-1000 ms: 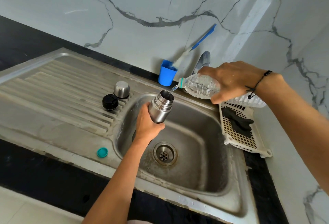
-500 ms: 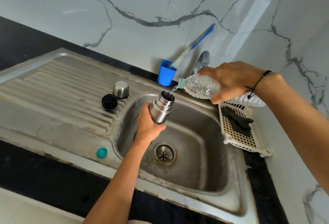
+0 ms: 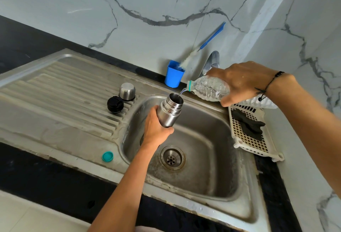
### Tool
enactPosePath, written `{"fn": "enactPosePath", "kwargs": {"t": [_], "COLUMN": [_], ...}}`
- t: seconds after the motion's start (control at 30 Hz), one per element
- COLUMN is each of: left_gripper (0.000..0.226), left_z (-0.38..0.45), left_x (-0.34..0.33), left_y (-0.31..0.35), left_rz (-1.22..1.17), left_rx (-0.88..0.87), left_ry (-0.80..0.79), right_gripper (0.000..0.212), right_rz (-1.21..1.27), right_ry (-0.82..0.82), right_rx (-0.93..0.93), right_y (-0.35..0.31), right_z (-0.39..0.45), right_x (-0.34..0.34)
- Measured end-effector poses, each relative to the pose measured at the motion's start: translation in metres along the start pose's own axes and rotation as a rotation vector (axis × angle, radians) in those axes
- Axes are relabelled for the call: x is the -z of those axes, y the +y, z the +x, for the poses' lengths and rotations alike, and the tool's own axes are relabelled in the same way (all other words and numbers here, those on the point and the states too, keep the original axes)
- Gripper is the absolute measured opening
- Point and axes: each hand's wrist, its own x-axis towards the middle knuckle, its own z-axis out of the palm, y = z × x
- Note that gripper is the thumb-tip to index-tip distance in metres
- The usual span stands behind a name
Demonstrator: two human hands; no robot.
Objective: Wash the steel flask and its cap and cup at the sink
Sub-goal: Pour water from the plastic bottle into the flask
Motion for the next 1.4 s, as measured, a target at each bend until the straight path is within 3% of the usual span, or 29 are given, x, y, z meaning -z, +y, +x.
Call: {"fn": "enactPosePath", "kwargs": {"t": [1.4], "left_gripper": [0.078], "left_z": [-0.002], "left_x": [0.002], "left_y": [0.008], "left_rz": [-0.012], "left_rx": [0.006], "left_ry": [-0.022], "right_gripper": [0.084], "right_rz": [-0.140], "right_ry": [0.031], "right_rx": [0.066], "right_y": [-0.002], "right_z": [0.016], "right_x": [0.001]}}
